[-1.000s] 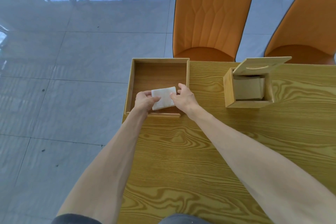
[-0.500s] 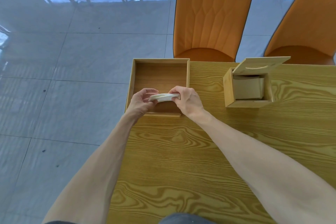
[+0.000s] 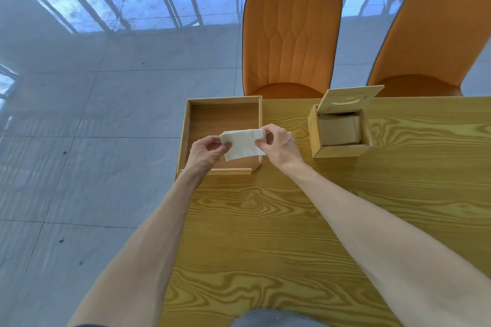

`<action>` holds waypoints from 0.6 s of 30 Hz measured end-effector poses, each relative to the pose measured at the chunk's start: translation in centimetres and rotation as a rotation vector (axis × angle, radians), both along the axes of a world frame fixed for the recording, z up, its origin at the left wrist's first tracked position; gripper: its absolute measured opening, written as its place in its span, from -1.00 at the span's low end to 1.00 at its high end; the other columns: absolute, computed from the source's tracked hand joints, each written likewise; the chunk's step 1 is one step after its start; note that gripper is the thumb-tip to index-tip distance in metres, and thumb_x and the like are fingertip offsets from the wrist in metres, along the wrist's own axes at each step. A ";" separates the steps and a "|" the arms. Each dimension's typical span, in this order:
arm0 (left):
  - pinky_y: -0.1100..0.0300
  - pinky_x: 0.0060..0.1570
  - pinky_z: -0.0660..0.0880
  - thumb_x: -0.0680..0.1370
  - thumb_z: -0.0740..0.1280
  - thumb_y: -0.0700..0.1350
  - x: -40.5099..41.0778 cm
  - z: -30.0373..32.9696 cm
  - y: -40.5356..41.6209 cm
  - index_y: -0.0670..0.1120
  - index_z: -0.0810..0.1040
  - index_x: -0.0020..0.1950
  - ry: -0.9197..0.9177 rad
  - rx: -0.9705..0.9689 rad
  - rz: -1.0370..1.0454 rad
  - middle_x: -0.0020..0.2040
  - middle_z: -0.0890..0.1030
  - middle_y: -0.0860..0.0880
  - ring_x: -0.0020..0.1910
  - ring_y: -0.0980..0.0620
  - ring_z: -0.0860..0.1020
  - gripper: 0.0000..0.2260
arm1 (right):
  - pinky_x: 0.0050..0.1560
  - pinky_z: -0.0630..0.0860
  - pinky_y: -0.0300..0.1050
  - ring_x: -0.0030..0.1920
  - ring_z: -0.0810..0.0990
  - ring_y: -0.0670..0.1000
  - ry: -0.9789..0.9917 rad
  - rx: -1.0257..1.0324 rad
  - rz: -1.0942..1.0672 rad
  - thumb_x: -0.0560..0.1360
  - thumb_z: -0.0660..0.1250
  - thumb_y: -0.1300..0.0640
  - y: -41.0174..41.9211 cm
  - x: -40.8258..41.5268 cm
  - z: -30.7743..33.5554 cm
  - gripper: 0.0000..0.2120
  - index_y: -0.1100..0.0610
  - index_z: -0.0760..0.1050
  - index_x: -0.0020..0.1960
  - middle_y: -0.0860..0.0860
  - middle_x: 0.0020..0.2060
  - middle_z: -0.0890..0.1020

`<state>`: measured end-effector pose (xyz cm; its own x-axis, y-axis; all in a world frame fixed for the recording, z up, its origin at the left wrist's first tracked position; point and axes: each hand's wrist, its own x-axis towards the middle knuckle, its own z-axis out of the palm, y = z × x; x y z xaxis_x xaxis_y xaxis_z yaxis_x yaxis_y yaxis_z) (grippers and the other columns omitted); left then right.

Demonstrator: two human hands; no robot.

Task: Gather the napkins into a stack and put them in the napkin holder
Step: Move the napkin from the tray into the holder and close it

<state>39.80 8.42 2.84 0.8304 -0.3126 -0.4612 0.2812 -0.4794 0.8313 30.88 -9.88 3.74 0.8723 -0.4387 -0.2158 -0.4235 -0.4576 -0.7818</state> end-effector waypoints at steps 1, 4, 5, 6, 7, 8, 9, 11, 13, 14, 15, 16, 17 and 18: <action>0.19 -0.11 0.61 0.46 0.49 0.01 -0.4 0.3 -0.6 0.01 0.61 0.06 0.004 -0.016 0.007 -0.04 0.68 0.03 -0.05 0.07 0.63 -0.78 | -0.13 0.55 -0.16 -0.12 0.64 0.00 -0.016 0.010 -0.027 0.50 0.40 0.14 -0.6 -0.6 0.3 -0.80 0.13 0.58 0.11 0.00 -0.12 0.67; 0.21 -0.15 0.61 0.47 0.48 0.02 -2.1 1.2 -2.9 -0.01 0.61 0.08 0.019 -0.055 -0.003 -0.03 0.69 0.01 -0.05 0.05 0.65 -0.77 | -0.08 0.57 -0.18 -0.11 0.64 -0.03 -0.048 0.004 -0.097 0.49 0.43 0.11 -2.4 -2.8 1.0 -0.74 0.16 0.58 0.14 0.04 -0.05 0.70; 0.23 -0.18 0.60 0.48 0.48 0.03 -2.7 1.4 -3.7 -0.02 0.61 0.09 0.027 -0.065 -0.012 -0.03 0.69 0.00 -0.05 0.04 0.66 -0.76 | -0.06 0.58 -0.16 -0.09 0.65 -0.02 -0.054 0.002 -0.117 0.49 0.43 0.11 -3.2 -3.7 1.2 -0.73 0.16 0.58 0.15 0.05 -0.04 0.70; 0.25 -0.20 0.59 0.49 0.46 0.03 -3.4 1.6 -4.7 -0.05 0.61 0.11 0.034 -0.074 -0.024 -0.02 0.69 -0.01 -0.05 0.03 0.66 -0.75 | -0.05 0.59 -0.16 -0.07 0.65 -0.01 -0.057 -0.001 -0.135 0.49 0.43 0.11 -4.0 -4.6 1.4 -0.73 0.17 0.58 0.16 0.06 -0.02 0.70; 0.27 -0.22 0.58 0.51 0.45 0.02 -4.1 1.8 -5.7 -0.07 0.61 0.13 0.041 -0.081 -0.041 -0.01 0.69 -0.02 -0.05 0.02 0.66 -0.74 | -0.05 0.58 -0.18 -0.07 0.65 -0.02 -0.057 -0.005 -0.152 0.50 0.43 0.11 -4.8 -5.4 1.6 -0.73 0.18 0.58 0.16 0.07 -0.02 0.70; 0.28 -0.24 0.58 0.52 0.43 0.02 -4.8 2.0 -6.7 -0.09 0.61 0.16 0.050 -0.084 -0.059 0.01 0.69 -0.03 -0.06 0.02 0.65 -0.72 | -0.07 0.55 -0.20 -0.08 0.63 -0.04 -0.056 -0.009 -0.168 0.51 0.42 0.11 -5.8 -6.3 1.8 -0.73 0.19 0.59 0.16 0.08 -0.01 0.71; 0.27 -0.23 0.59 0.53 0.42 0.01 -5.5 2.2 -7.6 -0.10 0.60 0.19 0.058 -0.086 -0.076 0.02 0.69 -0.04 -0.06 0.02 0.65 -0.71 | -0.07 0.53 -0.22 -0.09 0.62 -0.06 -0.053 -0.014 -0.182 0.52 0.41 0.10 -6.7 -7.3 2.0 -0.74 0.19 0.59 0.16 0.09 -0.01 0.71; 0.20 -0.15 0.61 0.54 0.41 0.00 -6.9 2.7 -9.7 -0.10 0.58 0.22 0.064 -0.095 -0.108 0.04 0.67 -0.05 -0.06 0.02 0.64 -0.70 | -0.05 0.52 -0.21 -0.10 0.59 -0.07 -0.050 -0.036 -0.208 0.53 0.40 0.10 -8.6 -9.1 2.5 -0.74 0.21 0.60 0.16 0.09 0.00 0.70; 0.13 -0.06 0.59 0.54 0.41 0.01 -8.1 3.1 -11.7 -0.09 0.58 0.22 0.062 -0.103 -0.141 0.05 0.68 -0.04 -0.07 0.04 0.65 -0.70 | -0.06 0.51 -0.21 -0.11 0.60 -0.05 -0.051 -0.059 -0.238 0.53 0.40 0.10 -10.3 -10.8 2.9 -0.74 0.21 0.61 0.15 0.09 0.00 0.70; 0.13 -0.05 0.58 0.54 0.41 0.02 -8.7 3.3 -12.6 -0.09 0.58 0.22 0.061 -0.106 -0.156 0.04 0.68 -0.04 -0.08 0.05 0.65 -0.70 | -0.08 0.51 -0.21 -0.11 0.61 -0.03 -0.051 -0.062 -0.255 0.53 0.40 0.09 -11.2 -11.6 3.1 -0.75 0.21 0.62 0.14 0.08 -0.01 0.70; 0.13 -0.05 0.58 0.54 0.40 0.02 -9.3 3.4 -13.6 -0.08 0.58 0.21 0.060 -0.109 -0.168 0.04 0.69 -0.03 -0.09 0.07 0.66 -0.70 | -0.08 0.53 -0.19 -0.10 0.62 -0.01 -0.050 -0.061 -0.272 0.53 0.40 0.09 -12.0 -12.2 3.3 -0.75 0.20 0.62 0.14 0.08 -0.01 0.71; 0.14 -0.05 0.57 0.54 0.40 0.02 -9.7 3.6 -14.5 -0.08 0.59 0.20 0.057 -0.111 -0.177 0.02 0.69 -0.02 -0.10 0.08 0.67 -0.71 | -0.06 0.55 -0.16 -0.08 0.64 0.01 -0.048 -0.057 -0.290 0.52 0.40 0.08 -12.8 -12.8 3.4 -0.74 0.20 0.62 0.14 0.08 -0.01 0.71; 0.13 -0.05 0.57 0.54 0.41 0.02 -10.2 3.7 -15.3 -0.08 0.59 0.19 0.053 -0.113 -0.181 0.00 0.70 -0.01 -0.10 0.09 0.67 -0.72 | -0.03 0.58 -0.12 -0.06 0.65 0.02 -0.048 -0.052 -0.309 0.52 0.41 0.08 -13.5 -13.3 3.5 -0.73 0.20 0.62 0.15 0.08 -0.01 0.71; 0.13 -0.04 0.57 0.54 0.41 0.02 -10.6 3.8 -16.0 -0.07 0.60 0.18 0.048 -0.113 -0.182 -0.02 0.70 0.01 -0.11 0.10 0.68 -0.73 | 0.00 0.59 -0.10 -0.04 0.66 0.03 -0.048 -0.047 -0.328 0.51 0.42 0.07 -14.3 -13.7 3.6 -0.72 0.20 0.61 0.16 0.08 0.00 0.71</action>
<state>29.24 -7.59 6.66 0.7338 -0.5070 -0.4523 0.2391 -0.4304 0.8704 17.21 -24.16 7.36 0.6917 -0.7064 -0.1503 -0.5172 -0.3393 -0.7857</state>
